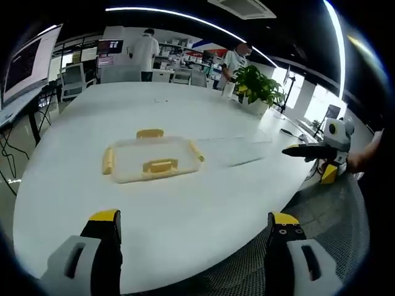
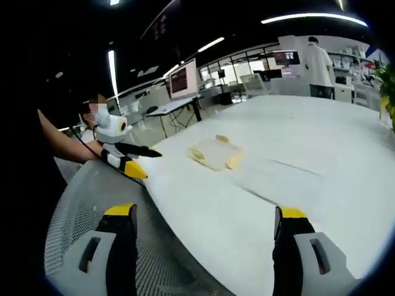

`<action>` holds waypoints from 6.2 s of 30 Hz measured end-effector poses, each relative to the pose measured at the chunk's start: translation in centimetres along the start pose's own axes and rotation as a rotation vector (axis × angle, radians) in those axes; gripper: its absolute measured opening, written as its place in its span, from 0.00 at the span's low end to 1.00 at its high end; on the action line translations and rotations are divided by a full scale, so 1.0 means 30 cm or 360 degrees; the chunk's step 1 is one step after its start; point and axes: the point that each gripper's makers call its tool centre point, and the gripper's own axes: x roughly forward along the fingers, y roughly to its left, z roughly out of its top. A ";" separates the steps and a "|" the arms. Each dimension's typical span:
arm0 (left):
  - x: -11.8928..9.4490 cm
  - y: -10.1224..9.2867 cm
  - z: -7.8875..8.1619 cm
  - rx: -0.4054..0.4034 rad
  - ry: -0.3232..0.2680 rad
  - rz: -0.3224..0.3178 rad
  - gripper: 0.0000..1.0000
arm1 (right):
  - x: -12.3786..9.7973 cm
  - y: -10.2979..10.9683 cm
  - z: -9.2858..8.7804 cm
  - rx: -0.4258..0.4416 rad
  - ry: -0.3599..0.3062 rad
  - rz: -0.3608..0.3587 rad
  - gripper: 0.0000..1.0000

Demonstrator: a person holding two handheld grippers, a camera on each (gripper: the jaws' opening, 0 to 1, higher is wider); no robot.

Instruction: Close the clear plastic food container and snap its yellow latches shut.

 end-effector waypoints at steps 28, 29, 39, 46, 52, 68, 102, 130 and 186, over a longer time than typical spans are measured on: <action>-0.006 -0.012 0.035 0.0068 -0.0054 -0.0018 0.93 | 0.016 0.024 -0.020 -0.0035 0.0100 0.0058 0.88; -0.004 -0.011 0.024 0.0054 -0.0034 -0.0025 0.93 | 0.012 0.029 -0.021 -0.0045 0.0105 0.0069 0.88; -0.010 0.003 0.011 0.0051 0.0017 0.0020 0.89 | 0.009 0.052 -0.017 -0.0129 0.0154 0.0131 0.88; -0.011 -0.010 0.029 0.0175 0.0001 0.0022 0.91 | 0.023 0.067 -0.014 -0.0201 0.0171 0.0184 0.89; -0.016 -0.001 0.041 0.0123 -0.0023 0.0028 0.93 | 0.022 0.053 0.035 -0.0213 0.0107 0.0163 0.89; -0.031 0.008 0.088 0.0119 -0.0081 0.0073 0.90 | 0.029 0.023 0.122 -0.0124 -0.0024 0.0136 0.82; -0.005 0.117 0.128 0.0186 -0.0007 -0.0193 0.95 | 0.199 0.054 0.273 -0.0078 -0.0131 0.0028 0.84; 0.030 0.248 0.127 0.0395 0.0123 -0.0437 0.88 | 0.320 0.014 0.243 -0.0156 0.0018 -0.0201 0.79; 0.185 0.409 0.177 0.0693 0.0344 -0.0634 0.77 | 0.566 -0.173 0.278 -0.0489 0.0423 -0.0044 0.70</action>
